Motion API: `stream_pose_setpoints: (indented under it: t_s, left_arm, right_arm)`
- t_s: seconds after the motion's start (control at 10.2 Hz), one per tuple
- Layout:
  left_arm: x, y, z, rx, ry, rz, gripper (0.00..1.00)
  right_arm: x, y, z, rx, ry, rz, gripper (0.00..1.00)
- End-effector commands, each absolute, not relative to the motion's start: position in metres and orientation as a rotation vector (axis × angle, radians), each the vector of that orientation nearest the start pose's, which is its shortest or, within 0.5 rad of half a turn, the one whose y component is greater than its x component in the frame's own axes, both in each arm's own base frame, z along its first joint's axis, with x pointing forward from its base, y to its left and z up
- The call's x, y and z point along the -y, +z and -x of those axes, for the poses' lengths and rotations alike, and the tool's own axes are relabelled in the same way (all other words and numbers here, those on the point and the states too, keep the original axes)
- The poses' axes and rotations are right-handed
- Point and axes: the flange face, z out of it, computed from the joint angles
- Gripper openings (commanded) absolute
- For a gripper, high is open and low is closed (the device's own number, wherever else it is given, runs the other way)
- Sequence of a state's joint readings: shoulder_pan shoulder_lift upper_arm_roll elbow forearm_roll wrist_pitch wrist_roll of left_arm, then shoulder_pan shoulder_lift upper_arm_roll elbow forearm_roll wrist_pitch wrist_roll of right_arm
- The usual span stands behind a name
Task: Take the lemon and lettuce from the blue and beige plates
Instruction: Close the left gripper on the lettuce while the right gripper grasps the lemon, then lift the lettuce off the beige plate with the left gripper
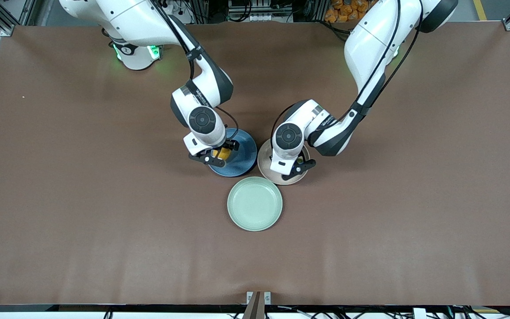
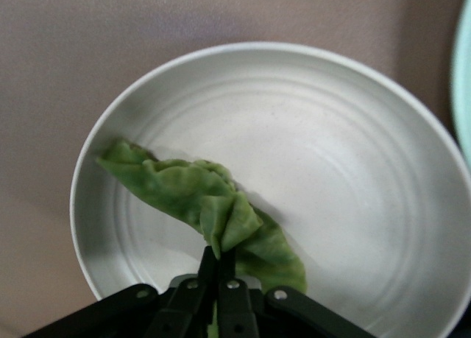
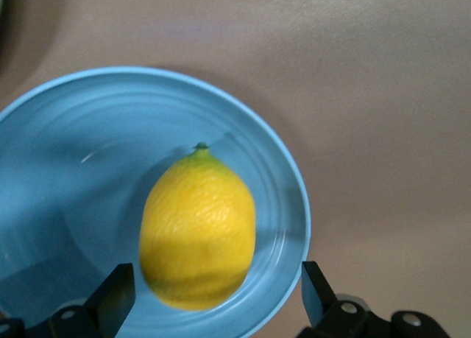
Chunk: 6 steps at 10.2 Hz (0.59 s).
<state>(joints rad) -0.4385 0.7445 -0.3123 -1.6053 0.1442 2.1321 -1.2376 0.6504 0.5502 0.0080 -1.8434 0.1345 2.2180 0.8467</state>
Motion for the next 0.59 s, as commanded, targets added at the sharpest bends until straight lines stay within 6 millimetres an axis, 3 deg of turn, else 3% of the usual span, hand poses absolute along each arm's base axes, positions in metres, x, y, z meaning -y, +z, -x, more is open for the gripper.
stream_pose_setpoints:
  t_s: [0.0,0.1,0.2,0.29,0.39,0.49]
  left_arm:
    - [0.422,0.26,-0.53,0.724,0.15,2.974,0.0]
    - [0.397,0.299,-0.55,0.696,0.097,3.0,0.0]
    - [0.367,0.331,-0.567,0.612,0.071,3.031,0.0]
    - [0.332,0.35,-0.584,0.585,0.072,3.043,0.0]
    - [0.286,0.347,-0.6,0.579,0.134,3.005,0.0]
    - [0.244,0.338,-0.613,0.519,0.206,2.991,0.0]
  right_arm:
    - [-0.385,0.201,-0.496,-0.511,0.32,3.117,1.0]
    - [-0.387,0.197,-0.498,-0.579,0.307,3.105,1.0]
    - [-0.388,0.196,-0.5,-0.604,0.296,3.099,0.74]
    - [-0.39,0.196,-0.5,-0.6,0.293,3.097,0.26]
    - [-0.39,0.198,-0.501,-0.604,0.29,3.095,0.0]
    - [-0.391,0.2,-0.502,-0.619,0.286,3.09,0.0]
